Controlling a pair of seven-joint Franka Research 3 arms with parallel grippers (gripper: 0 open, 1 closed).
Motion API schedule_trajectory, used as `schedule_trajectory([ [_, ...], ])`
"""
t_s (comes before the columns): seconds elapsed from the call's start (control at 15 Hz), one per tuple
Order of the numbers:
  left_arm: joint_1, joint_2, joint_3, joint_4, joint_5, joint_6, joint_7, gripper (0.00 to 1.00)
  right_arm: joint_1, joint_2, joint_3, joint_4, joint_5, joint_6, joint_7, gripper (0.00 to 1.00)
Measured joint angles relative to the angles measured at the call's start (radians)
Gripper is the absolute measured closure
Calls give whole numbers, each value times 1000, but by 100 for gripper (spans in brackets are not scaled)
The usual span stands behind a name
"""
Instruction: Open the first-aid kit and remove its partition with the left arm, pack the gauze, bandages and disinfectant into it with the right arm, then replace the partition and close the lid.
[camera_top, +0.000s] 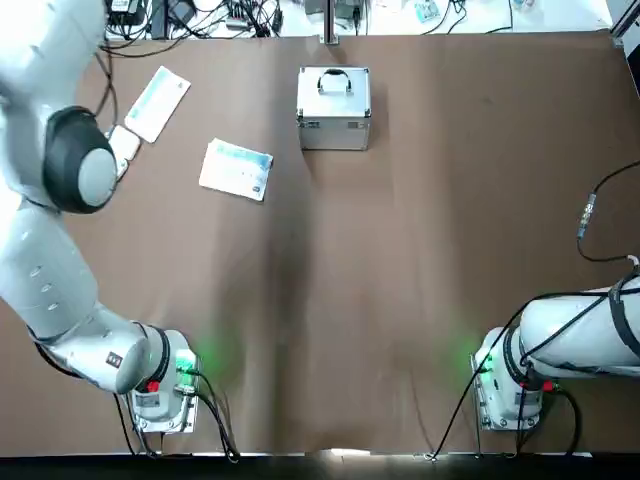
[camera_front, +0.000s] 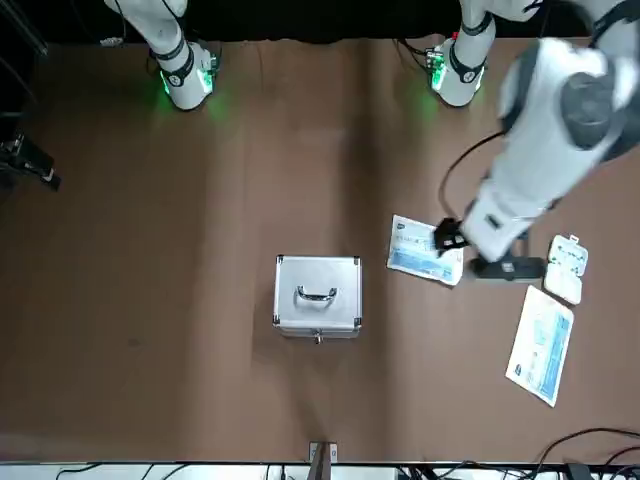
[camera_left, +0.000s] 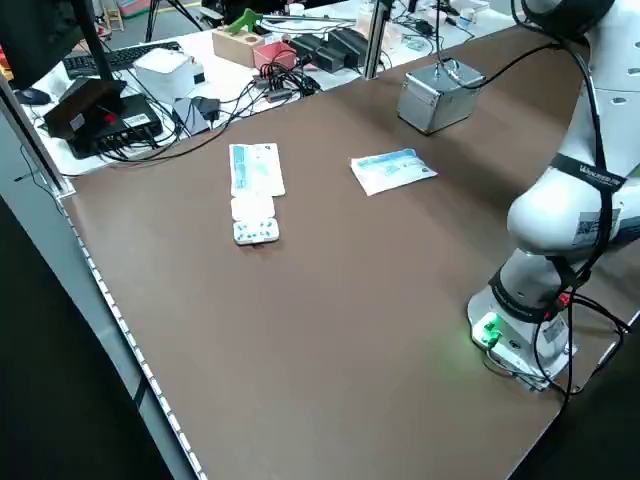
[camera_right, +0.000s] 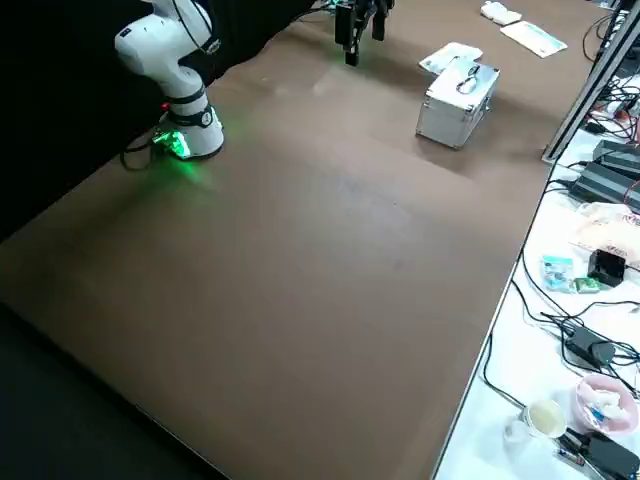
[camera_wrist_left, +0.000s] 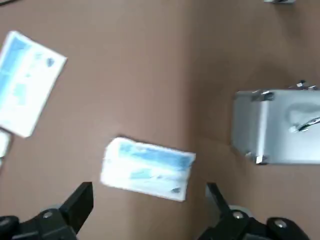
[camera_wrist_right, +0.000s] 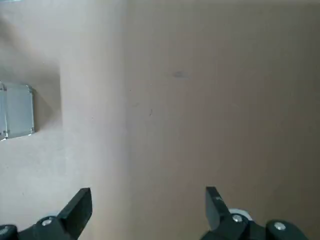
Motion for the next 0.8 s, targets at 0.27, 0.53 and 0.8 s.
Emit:
schedule_trajectory([
  [0.27, 128, -86, 2, 0, 8, -84, 69, 0, 0, 0, 0, 0, 0, 0, 0, 0],
  [0.53, 207, -136, 2, -4, 12, -101, 74, 0, 0, 0, 0, 0, 0, 0, 0, 0],
  [0.8, 227, -193, -14, -70, 12, -73, 82, 0, 0, 0, 0, 0, 0, 0, 0, 0],
])
